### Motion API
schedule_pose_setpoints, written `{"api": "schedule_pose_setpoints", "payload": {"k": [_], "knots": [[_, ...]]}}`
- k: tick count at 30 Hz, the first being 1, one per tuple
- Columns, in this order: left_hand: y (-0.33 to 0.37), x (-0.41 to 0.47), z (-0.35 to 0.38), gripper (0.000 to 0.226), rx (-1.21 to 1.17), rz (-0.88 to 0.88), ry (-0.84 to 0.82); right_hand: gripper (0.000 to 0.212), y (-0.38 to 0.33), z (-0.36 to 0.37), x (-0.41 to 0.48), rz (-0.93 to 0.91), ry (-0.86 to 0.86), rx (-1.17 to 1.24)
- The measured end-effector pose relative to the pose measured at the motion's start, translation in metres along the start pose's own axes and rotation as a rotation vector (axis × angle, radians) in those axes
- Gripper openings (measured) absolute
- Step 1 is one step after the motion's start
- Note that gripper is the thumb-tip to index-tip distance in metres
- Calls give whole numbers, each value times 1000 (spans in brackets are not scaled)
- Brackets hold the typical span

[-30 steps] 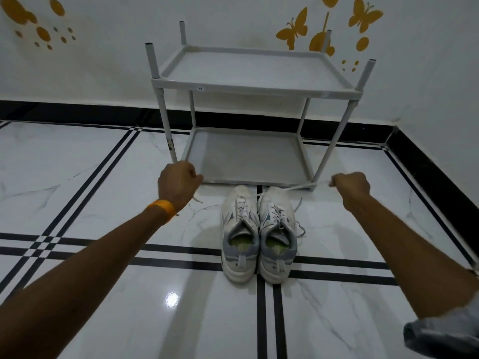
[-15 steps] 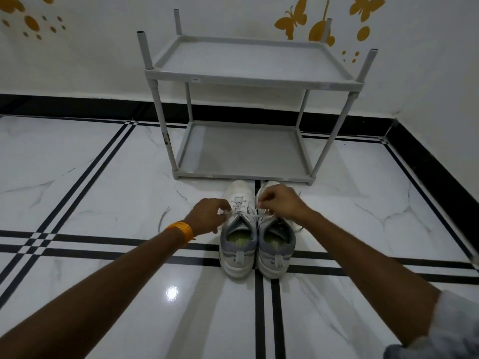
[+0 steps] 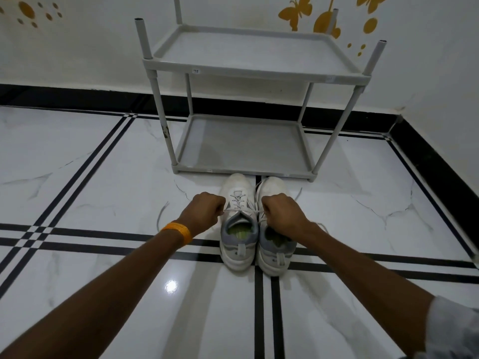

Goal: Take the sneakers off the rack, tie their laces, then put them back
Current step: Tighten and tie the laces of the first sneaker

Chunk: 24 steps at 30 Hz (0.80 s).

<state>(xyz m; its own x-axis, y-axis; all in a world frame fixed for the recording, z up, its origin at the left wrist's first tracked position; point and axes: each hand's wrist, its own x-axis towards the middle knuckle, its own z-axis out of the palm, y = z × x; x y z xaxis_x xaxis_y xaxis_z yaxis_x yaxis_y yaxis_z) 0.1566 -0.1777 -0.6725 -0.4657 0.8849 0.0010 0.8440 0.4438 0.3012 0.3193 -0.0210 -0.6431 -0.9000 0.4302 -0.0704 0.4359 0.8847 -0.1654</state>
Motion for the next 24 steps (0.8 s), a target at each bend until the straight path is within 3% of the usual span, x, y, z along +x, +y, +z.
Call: {"api": "schedule_pose_setpoints", "payload": {"k": [8, 19, 22, 24], "knots": [[-1, -7, 7, 7, -14, 6, -5, 26, -9, 2, -3, 24, -117, -140], [3, -12, 1, 12, 3, -82, -55, 22, -20, -13, -1, 29, -233, -121], [-6, -13, -13, 13, -145, -278, -75, 14, -15, -20, 8, 62, -299, 87], [-13, -13, -29, 13, -379, -365, -155, 25, -13, -28, 13, 114, -345, 451]]}}
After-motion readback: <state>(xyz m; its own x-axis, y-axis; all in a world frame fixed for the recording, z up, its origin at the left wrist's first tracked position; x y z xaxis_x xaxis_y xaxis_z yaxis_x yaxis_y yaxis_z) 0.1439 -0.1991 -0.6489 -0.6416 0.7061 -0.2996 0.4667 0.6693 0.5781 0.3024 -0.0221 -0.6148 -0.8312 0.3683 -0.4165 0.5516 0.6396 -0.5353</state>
